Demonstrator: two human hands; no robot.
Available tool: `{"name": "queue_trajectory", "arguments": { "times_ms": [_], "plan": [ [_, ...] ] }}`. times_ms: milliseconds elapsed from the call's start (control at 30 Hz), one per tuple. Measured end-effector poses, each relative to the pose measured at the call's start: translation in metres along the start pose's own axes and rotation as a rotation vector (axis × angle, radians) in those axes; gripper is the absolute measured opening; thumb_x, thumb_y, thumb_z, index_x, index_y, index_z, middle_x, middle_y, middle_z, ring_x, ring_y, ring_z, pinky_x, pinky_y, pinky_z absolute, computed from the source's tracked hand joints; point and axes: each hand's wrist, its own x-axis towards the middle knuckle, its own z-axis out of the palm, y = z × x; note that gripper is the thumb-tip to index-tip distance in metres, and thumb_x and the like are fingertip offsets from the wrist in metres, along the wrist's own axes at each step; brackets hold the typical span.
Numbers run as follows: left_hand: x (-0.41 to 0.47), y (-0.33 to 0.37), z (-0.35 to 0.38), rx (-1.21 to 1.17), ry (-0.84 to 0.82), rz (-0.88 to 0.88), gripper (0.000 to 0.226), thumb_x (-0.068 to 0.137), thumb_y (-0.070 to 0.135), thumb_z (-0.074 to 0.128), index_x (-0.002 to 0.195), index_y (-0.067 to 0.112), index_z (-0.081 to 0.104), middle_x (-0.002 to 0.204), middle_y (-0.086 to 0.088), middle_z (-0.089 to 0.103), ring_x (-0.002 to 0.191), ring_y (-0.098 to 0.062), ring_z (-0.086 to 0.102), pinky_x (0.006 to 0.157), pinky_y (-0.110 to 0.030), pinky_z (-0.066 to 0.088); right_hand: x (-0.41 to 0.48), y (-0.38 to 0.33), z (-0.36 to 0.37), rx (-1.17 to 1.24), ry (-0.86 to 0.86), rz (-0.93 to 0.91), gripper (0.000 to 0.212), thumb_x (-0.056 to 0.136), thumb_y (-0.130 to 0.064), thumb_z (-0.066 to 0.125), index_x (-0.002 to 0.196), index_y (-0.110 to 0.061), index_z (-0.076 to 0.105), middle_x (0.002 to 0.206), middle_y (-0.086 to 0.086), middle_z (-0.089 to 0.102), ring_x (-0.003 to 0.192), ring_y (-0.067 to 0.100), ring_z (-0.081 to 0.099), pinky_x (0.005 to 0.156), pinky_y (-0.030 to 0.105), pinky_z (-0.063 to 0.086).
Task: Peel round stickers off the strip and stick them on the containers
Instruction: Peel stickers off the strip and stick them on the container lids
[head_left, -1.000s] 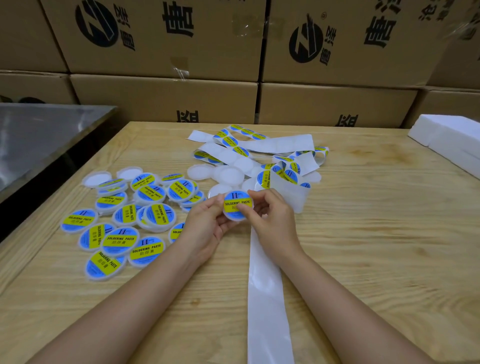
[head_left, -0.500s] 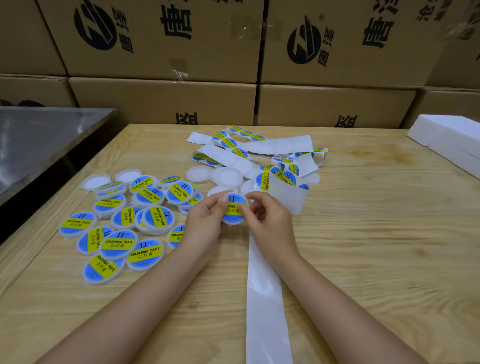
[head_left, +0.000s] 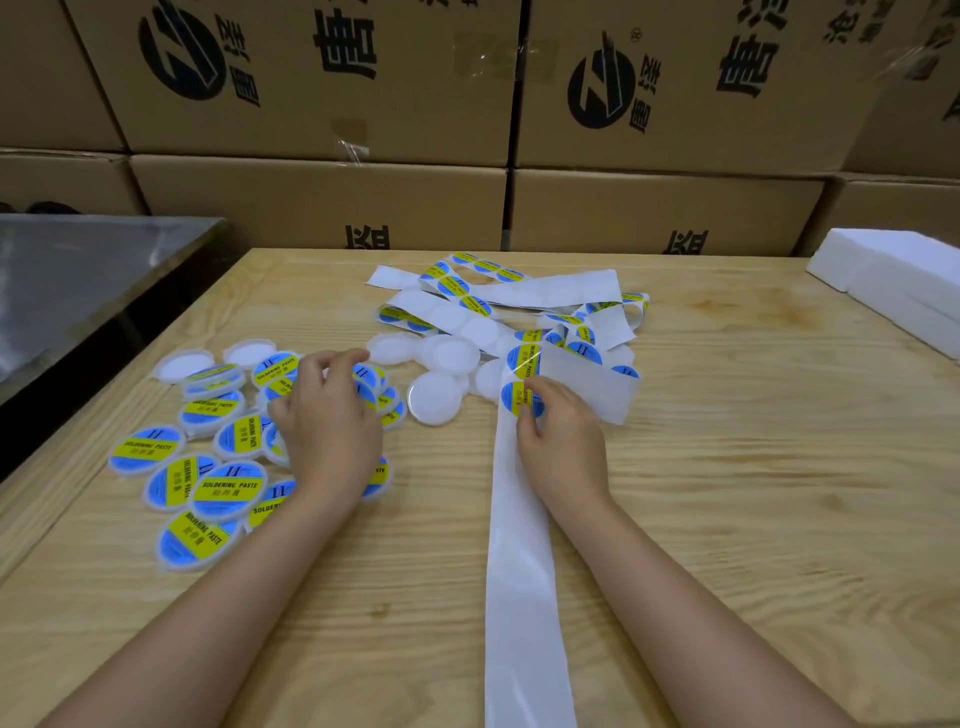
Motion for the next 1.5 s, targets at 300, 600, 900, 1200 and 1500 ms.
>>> {"name": "queue_trajectory", "arguments": {
  "times_ms": [300,600,900,1200,1500],
  "plan": [
    [-0.003,-0.004,0.001,0.288,-0.108,0.168,0.045,0.069,-0.003,0.054,0.108,0.019,0.065,0.127,-0.004,0.055,0.122,-0.026,0.045,0.100,-0.039,0.009,0.001,0.004,0.000,-0.156,-0.205,0.017,0.026,0.091,-0.015,0.047,0.108,-0.019,0.067,0.105,0.004,0.065,0.100,0.027,0.058,0.075,0.036,0.047],
    [-0.043,0.033,0.011,0.106,-0.570,0.735,0.034,0.096,0.030,0.034,0.120,0.021,0.056,0.130,0.007,0.053,0.127,-0.008,0.042,0.112,-0.034,0.011,0.004,0.005,-0.008,-0.171,-0.105,0.048,0.016,0.085,-0.024,0.053,0.078,-0.017,0.065,0.075,0.003,0.067,0.076,0.024,0.059,0.060,0.031,0.039],
    [-0.042,0.032,0.006,0.004,-0.467,0.738,0.025,0.090,0.022,0.047,0.098,0.015,0.069,0.096,0.002,0.068,0.092,-0.020,0.063,0.098,-0.036,0.038,0.007,0.016,-0.004,-0.240,-0.196,-0.023,0.037,0.085,-0.011,0.054,0.121,-0.011,0.060,0.120,0.008,0.052,0.114,0.026,0.045,0.097,0.033,0.037],
    [-0.045,0.032,0.017,-0.019,-0.529,0.737,0.035,0.097,0.027,0.042,0.130,0.020,0.051,0.132,0.004,0.055,0.128,-0.011,0.043,0.109,-0.026,0.014,0.008,0.012,-0.011,-0.033,-0.343,-0.039,0.037,0.078,0.004,0.046,0.100,-0.010,0.073,0.103,0.008,0.071,0.099,0.022,0.063,0.089,0.032,0.046],
    [-0.046,0.039,0.025,-0.114,-0.603,0.647,0.038,0.089,0.031,0.057,0.123,0.016,0.055,0.124,0.001,0.056,0.113,-0.017,0.051,0.095,-0.029,0.037,0.006,0.004,-0.007,0.143,-0.127,0.053,0.032,0.081,0.004,0.044,0.090,-0.008,0.073,0.091,0.004,0.072,0.086,0.017,0.063,0.081,0.023,0.047]
  ]
}}
